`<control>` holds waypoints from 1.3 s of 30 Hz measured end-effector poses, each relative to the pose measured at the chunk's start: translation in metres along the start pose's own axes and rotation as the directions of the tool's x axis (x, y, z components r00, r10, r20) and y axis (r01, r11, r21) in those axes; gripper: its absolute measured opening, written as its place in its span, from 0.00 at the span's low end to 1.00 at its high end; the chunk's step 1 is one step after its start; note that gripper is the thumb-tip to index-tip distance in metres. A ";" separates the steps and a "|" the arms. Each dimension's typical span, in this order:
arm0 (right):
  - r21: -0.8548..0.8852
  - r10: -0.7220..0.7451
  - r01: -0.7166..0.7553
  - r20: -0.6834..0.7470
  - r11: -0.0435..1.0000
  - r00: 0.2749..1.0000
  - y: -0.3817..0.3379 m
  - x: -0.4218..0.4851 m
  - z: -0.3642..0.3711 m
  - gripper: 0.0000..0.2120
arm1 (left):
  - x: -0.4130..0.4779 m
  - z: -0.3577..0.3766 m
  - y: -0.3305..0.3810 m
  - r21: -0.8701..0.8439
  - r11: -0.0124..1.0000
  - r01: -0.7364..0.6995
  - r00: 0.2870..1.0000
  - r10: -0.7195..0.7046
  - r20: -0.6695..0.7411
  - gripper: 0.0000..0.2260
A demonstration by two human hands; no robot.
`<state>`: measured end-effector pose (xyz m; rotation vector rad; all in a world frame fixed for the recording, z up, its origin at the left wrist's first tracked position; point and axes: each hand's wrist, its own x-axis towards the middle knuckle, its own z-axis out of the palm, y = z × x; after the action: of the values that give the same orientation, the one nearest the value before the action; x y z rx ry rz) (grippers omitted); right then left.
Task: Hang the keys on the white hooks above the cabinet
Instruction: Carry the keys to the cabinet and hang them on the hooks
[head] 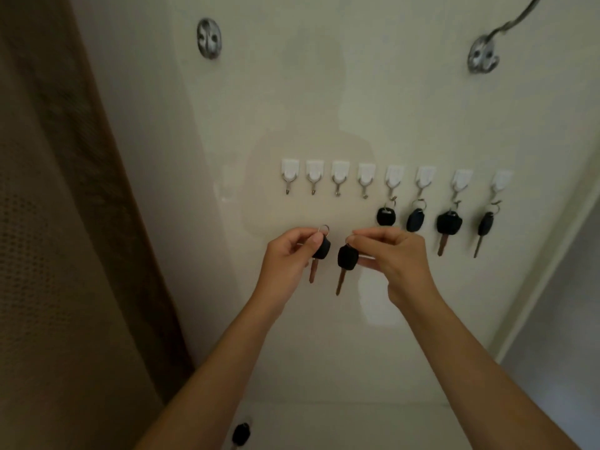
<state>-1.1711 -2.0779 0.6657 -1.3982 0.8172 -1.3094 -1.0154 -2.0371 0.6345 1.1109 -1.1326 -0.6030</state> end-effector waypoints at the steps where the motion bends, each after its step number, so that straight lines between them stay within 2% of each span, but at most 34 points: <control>1: -0.003 -0.027 0.027 -0.015 1.000 1.000 -0.008 0.003 0.001 0.05 | 0.003 0.003 0.005 -0.001 1.000 -0.012 1.000 0.012 0.006 0.05; 8: -0.058 -0.154 0.148 -0.111 0.987 0.982 -0.036 0.026 0.003 0.06 | 0.022 0.020 0.028 -0.051 0.997 -0.062 0.998 0.062 -0.010 0.05; 16: -0.320 -0.335 0.274 -0.153 0.907 0.930 -0.034 0.040 0.001 0.03 | 0.031 0.025 0.031 -0.055 0.998 -0.023 0.998 0.020 -0.056 0.06; 30: -0.278 -0.383 0.339 -0.121 0.899 0.916 -0.024 0.039 -0.005 0.06 | 0.028 0.029 0.028 -0.089 0.994 0.064 0.993 -0.072 -0.088 0.06; 33: -0.277 -0.391 0.350 -0.108 0.895 0.914 -0.021 0.035 -0.007 0.07 | 0.026 0.029 0.024 -0.040 0.996 0.085 0.988 -0.089 -0.130 0.11; 36: -0.319 -0.430 0.381 -0.097 0.868 0.898 -0.014 0.022 -0.009 0.07 | 0.023 0.024 0.012 0.095 0.994 0.062 0.985 -0.045 -0.168 0.10; 39: -0.419 -0.526 0.464 -0.040 0.781 0.850 0.005 0.002 -0.011 0.08 | 0.006 0.016 -0.004 0.274 0.961 0.032 0.982 0.021 -0.187 0.11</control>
<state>-1.1802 -2.0835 0.6600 -1.9499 0.8832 -1.7427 -1.0275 -2.0493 0.6334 1.3803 -1.0688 -0.3402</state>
